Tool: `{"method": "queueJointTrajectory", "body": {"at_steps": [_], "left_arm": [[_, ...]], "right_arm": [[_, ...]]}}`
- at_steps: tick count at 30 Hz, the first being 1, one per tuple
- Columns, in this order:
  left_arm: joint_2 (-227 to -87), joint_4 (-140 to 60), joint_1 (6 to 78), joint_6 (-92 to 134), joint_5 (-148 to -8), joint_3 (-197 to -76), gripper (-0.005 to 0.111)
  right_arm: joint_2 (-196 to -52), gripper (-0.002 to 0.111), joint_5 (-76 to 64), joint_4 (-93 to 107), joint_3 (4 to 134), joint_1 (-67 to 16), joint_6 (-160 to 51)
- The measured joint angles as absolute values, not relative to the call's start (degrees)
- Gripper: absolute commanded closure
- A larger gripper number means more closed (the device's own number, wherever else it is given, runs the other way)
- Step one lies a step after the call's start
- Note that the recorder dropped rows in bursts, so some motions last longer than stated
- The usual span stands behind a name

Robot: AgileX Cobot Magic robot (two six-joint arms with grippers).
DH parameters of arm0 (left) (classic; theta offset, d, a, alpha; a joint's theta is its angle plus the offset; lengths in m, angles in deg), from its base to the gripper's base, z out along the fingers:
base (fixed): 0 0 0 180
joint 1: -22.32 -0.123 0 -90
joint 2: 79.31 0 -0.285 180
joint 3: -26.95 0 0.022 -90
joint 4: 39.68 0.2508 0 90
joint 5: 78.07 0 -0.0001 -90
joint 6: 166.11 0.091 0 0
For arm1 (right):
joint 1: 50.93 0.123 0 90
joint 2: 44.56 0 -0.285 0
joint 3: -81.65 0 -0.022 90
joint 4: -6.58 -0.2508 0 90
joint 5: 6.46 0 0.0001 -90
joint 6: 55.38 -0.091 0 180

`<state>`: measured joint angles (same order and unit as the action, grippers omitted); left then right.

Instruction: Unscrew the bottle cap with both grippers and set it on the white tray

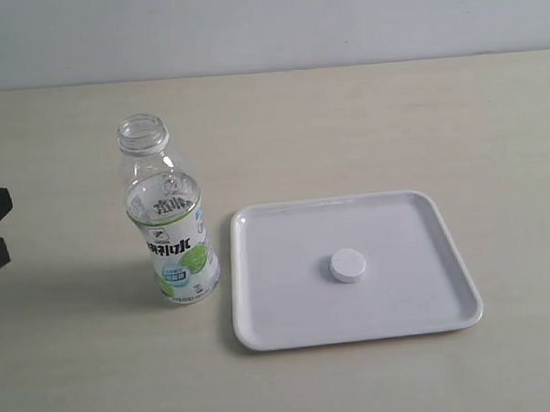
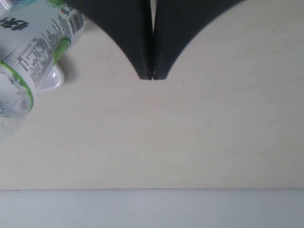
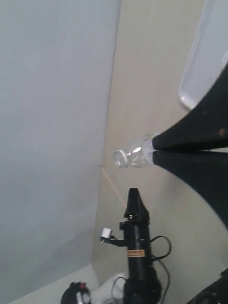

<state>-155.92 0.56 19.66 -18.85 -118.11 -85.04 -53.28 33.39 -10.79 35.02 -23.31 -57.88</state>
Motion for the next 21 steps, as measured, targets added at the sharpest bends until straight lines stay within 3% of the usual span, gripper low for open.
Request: {"method": "queueJointTrajectory", "body": {"at_steps": [7,21], "left_arm": [[-145.0,-2.3,19.7,-18.3,-120.1,-78.6,0.104],[-143.4,-2.3,19.7,-18.2,-116.6,-78.0,0.104]], "right_arm": [[-67.7,0.108,-3.1,-18.2,13.5,-23.3,-50.0],[-73.1,0.108,-8.4,-17.5,10.0,-23.3,-41.0]]}}
